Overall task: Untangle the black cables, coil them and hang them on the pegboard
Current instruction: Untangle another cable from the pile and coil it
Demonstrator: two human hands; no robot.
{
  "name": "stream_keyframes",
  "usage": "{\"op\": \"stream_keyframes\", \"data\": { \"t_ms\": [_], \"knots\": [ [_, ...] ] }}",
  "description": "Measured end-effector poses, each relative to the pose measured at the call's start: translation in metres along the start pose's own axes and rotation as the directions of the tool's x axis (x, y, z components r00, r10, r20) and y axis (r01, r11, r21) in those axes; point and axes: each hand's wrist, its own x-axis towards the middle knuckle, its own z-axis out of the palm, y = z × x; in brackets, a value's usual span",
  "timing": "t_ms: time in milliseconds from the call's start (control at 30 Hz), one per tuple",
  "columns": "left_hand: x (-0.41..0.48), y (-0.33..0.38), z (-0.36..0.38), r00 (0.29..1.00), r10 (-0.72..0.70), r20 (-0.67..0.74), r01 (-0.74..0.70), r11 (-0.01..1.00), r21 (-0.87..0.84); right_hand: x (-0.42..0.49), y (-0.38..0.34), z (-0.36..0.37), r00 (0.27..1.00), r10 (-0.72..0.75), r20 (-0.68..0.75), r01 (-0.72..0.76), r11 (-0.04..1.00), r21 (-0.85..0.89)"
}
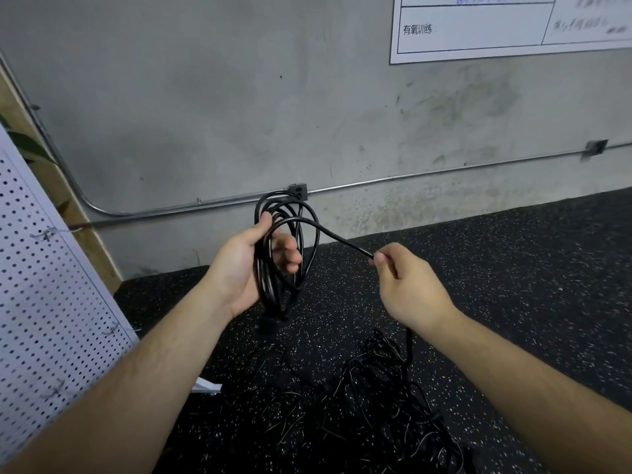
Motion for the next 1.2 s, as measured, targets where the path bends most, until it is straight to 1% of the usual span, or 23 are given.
{"op": "stream_keyframes", "data": {
  "t_ms": [100,167,233,267,333,400,433,533,600,767,867,967,1033,1133,1200],
  "knots": [
    [0.0,-0.008,0.006,0.998,-0.047,0.043,0.048,0.999,-0.024,-0.003,-0.009,0.009,0.999,0.01,-0.038,-0.012,0.998,-0.065],
    [-0.001,-0.014,0.014,0.991,-0.077,0.113,0.084,0.994,-0.064,-0.006,-0.016,0.017,0.999,0.017,-0.034,-0.019,0.998,-0.065],
    [-0.004,-0.018,0.021,0.972,-0.1,0.21,0.133,0.98,-0.15,-0.01,-0.022,0.025,0.999,0.009,-0.032,-0.01,0.999,-0.03],
    [-0.005,-0.019,0.023,0.958,-0.109,0.267,0.164,0.967,-0.195,-0.011,-0.024,0.029,0.999,0.009,-0.031,-0.009,1.0,0.016],
    [-0.006,-0.02,0.023,0.924,-0.118,0.365,0.225,0.938,-0.264,-0.011,-0.03,0.031,0.997,0.073,-0.027,-0.066,0.977,0.2],
    [-0.005,-0.02,0.021,0.892,-0.13,0.432,0.283,0.907,-0.311,-0.007,-0.035,0.03,0.987,0.162,-0.007,-0.145,0.905,0.399],
    [-0.005,-0.021,0.021,0.881,-0.134,0.454,0.306,0.892,-0.331,-0.005,-0.036,0.028,0.983,0.184,0.014,-0.17,0.875,0.453],
    [-0.005,-0.026,0.02,0.864,-0.167,0.475,0.351,0.876,-0.33,-0.002,-0.034,0.026,0.98,0.184,0.081,-0.199,0.833,0.516],
    [-0.006,-0.03,0.022,0.863,-0.196,0.465,0.365,0.879,-0.307,-0.003,-0.031,0.024,0.981,0.179,0.081,-0.194,0.82,0.538],
    [-0.009,-0.032,0.03,0.892,-0.207,0.401,0.342,0.89,-0.303,0.003,-0.022,0.022,0.995,0.096,-0.033,-0.07,0.887,0.457],
    [-0.011,-0.029,0.034,0.899,-0.189,0.396,0.331,0.885,-0.327,0.007,-0.019,0.023,0.993,0.088,-0.077,-0.048,0.907,0.418],
    [-0.013,-0.028,0.036,0.906,-0.169,0.388,0.315,0.881,-0.354,0.009,-0.013,0.025,0.991,0.103,-0.09,-0.064,0.928,0.366],
    [-0.012,-0.027,0.035,0.914,-0.155,0.375,0.289,0.898,-0.333,0.008,-0.011,0.023,0.992,0.098,-0.083,-0.068,0.949,0.308],
    [-0.01,-0.026,0.034,0.924,-0.151,0.353,0.257,0.925,-0.278,0.003,-0.009,0.02,0.995,0.047,-0.086,-0.03,0.982,0.187],
    [-0.009,-0.025,0.033,0.935,-0.142,0.324,0.232,0.938,-0.26,0.001,-0.007,0.016,0.996,0.017,-0.09,-0.002,0.986,0.166]
  ]
}}
